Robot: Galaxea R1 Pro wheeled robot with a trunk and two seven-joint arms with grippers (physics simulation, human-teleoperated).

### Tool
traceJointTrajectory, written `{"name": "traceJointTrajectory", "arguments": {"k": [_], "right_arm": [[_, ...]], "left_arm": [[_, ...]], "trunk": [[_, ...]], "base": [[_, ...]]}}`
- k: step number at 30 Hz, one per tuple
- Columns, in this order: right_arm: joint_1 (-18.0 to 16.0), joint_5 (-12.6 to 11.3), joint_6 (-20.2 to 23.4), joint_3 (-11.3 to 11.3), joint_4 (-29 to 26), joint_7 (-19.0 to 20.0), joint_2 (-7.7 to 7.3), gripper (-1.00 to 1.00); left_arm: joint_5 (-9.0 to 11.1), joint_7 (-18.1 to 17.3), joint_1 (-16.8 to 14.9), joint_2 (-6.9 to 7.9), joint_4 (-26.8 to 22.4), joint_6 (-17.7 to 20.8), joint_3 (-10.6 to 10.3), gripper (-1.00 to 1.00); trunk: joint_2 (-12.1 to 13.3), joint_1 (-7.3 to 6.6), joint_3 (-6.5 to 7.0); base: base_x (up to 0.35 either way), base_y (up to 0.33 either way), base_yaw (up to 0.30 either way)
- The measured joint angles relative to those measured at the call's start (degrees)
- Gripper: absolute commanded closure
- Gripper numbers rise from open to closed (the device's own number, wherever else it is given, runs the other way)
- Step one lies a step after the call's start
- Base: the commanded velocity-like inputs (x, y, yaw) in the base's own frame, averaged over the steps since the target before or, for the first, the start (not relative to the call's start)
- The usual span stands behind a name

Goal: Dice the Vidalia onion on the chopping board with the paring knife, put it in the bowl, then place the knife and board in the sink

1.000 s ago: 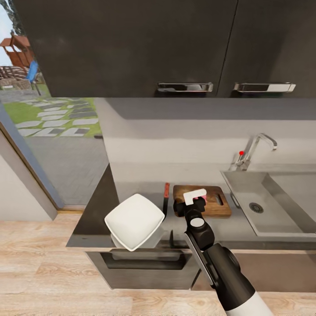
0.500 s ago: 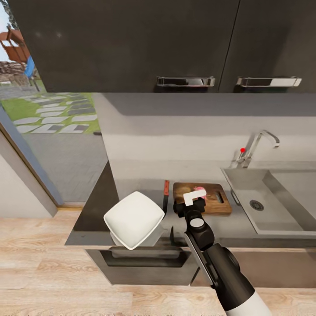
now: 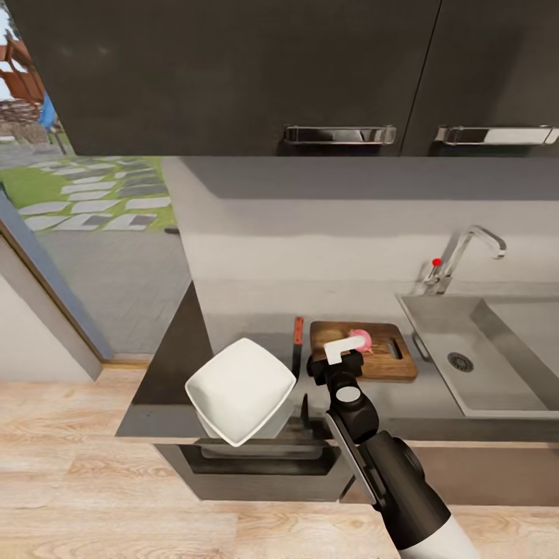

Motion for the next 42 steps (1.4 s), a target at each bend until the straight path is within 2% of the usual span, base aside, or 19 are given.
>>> {"name": "traceJointTrajectory", "arguments": {"k": [42], "right_arm": [[0.0, 0.0, 0.0, 0.0, 0.0, -0.07, 0.0, -1.0]], "left_arm": [[0.0, 0.0, 0.0, 0.0, 0.09, 0.0, -0.03, -1.0]], "trunk": [[-0.01, 0.0, -3.86]], "base": [[0.001, 0.001, 0.0]]}}
